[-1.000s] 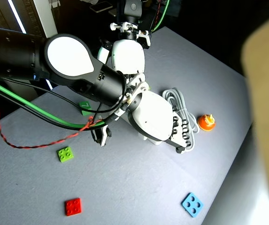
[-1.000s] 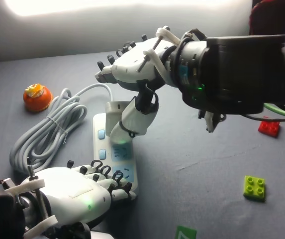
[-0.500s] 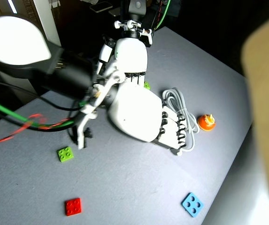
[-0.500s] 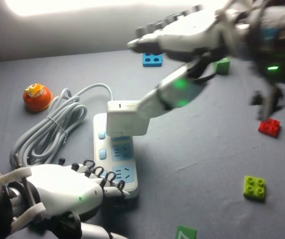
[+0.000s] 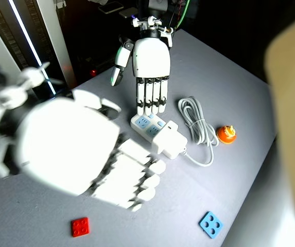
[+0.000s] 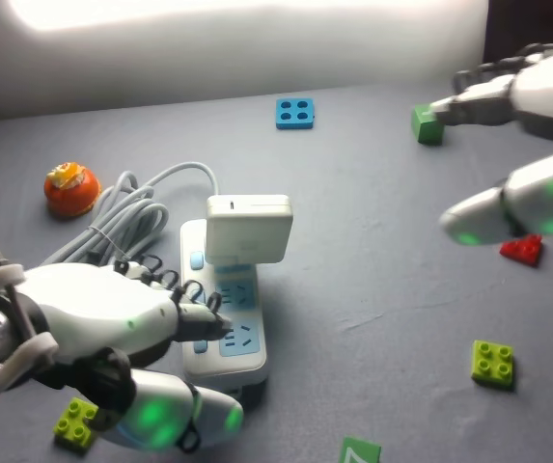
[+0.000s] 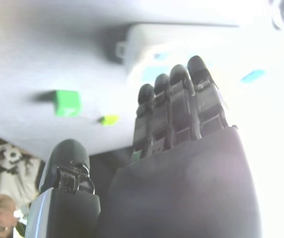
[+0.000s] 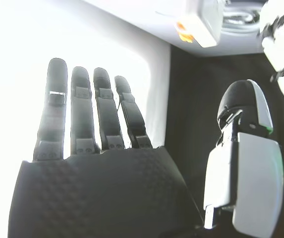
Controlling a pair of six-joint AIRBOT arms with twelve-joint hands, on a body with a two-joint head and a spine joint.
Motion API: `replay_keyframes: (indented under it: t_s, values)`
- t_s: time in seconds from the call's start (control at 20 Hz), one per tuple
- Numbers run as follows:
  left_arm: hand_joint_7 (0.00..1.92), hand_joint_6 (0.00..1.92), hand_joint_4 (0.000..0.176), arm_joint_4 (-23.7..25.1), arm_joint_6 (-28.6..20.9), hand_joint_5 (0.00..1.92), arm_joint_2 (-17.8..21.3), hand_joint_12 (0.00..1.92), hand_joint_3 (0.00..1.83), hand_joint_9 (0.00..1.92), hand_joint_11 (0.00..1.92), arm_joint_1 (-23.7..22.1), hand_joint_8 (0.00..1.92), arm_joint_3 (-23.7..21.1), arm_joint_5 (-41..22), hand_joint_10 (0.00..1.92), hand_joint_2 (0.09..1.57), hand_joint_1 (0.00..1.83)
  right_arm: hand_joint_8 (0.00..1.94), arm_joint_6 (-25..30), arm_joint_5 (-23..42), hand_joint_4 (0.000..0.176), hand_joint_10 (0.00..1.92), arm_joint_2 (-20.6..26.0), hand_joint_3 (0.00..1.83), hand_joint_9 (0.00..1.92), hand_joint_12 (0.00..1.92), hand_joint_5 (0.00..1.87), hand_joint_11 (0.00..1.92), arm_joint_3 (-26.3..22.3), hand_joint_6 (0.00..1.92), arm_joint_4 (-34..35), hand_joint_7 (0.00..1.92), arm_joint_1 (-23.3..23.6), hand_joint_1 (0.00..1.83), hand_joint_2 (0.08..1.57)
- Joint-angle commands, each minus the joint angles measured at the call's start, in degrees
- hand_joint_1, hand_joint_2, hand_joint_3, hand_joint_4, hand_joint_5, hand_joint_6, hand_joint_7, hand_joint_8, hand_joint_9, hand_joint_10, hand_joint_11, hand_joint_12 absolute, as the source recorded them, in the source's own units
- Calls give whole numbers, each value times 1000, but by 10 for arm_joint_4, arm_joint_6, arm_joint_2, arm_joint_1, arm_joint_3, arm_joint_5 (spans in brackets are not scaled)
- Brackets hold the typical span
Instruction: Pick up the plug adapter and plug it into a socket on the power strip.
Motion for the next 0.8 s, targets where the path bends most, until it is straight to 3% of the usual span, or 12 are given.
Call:
replay_keyframes:
  t_s: [0.0, 0.1, 0.15, 0.25, 0.3, 0.35, 0.4, 0.45, 0.5, 0.55, 0.6, 0.75]
  values:
    - [212, 4, 0, 10, 1, 230, 8, 518, 0, 201, 0, -8, 3, 2, 12, 5, 1257, 39, 1, -2, 36, 0, 6, 12, 4, 244, 969, 197, 0, -10, 4, -17, 230, 0, 342, 971]
    - [215, 5, 0, 10, 5, 241, 17, 545, 0, 217, 0, -12, 2, 6, 15, 7, 1260, 23, 8, -9, 55, 0, 13, 34, 3, 314, 1024, 298, 35, -27, 15, -17, 333, -2, 365, 982]
    - [359, 2, 0, 10, 10, 304, 22, 817, 0, 395, 37, -17, 5, 9, 16, 9, 1271, 20, 17, -12, 68, 0, 36, 35, 4, 537, 1211, 586, 162, -29, 33, -17, 588, 1, 383, 1028]
    - [641, 9, 0, 10, 20, 505, 28, 1029, 0, 727, 243, -29, 16, 17, 22, 62, 1282, 126, 50, -3, 80, 0, 111, 35, 4, 808, 1396, 797, 407, -27, 47, -17, 861, 4, 526, 1045]
    - [826, 24, 0, 10, 25, 676, 31, 1159, 1, 859, 377, -35, 60, 19, 24, 126, 1291, 210, 116, 0, 85, 0, 425, 35, 0, 866, 1454, 887, 532, -25, 225, -17, 974, 5, 573, 1075]
    - [963, 10, 0, 10, 28, 852, 35, 1275, 0, 884, 498, -41, 98, 20, 26, 379, 1294, 331, 473, 10, 88, 0, 929, 35, 1, 861, 1560, 813, 639, -21, 811, -17, 991, 6, 599, 1119]
    - [961, 14, 0, 10, 31, 924, 40, 1349, 0, 784, 562, -46, 143, 20, 29, 731, 1290, 415, 918, 26, 88, 0, 1243, 35, 2, 823, 1637, 700, 686, -18, 1208, -17, 881, 5, 605, 1144]
    - [839, 1129, 122, 10, 34, 740, 44, 1517, 0, 729, 637, -49, 725, 19, 30, 1185, 1273, 764, 1325, 33, 88, 0, 1494, 35, 3, 868, 1723, 707, 776, -16, 1442, -17, 870, 3, 636, 1169]
    - [670, 1540, 165, 10, 38, 602, 49, 1823, 6, 644, 629, -52, 1372, 17, 30, 1662, 1328, 767, 1678, 39, 88, 0, 1755, 35, 3, 873, 1854, 664, 855, -14, 1784, -17, 842, 1, 670, 1172]
    - [626, 1805, 13, 10, 43, 550, 58, 1901, 0, 653, 673, -56, 1706, 15, 31, 1869, 1306, 674, 1874, 39, 87, 0, 1888, 35, 0, 865, 1908, 655, 893, -14, 1894, -17, 802, -1, 697, 1161]
    - [697, 1898, 0, 10, 51, 679, 65, 1917, 0, 768, 797, -61, 1878, 14, 36, 1911, 1297, 710, 1928, 39, 87, 0, 1914, 35, 0, 918, 1918, 709, 1005, -14, 1916, -17, 776, -2, 739, 1153]
    - [950, 1921, 0, 10, 60, 926, 80, 1921, 2, 1049, 1134, -72, 1921, 13, 45, 1921, 1304, 738, 1941, 39, 88, 0, 1921, 35, 0, 1119, 1921, 848, 1260, -14, 1921, -17, 955, -3, 805, 1133]
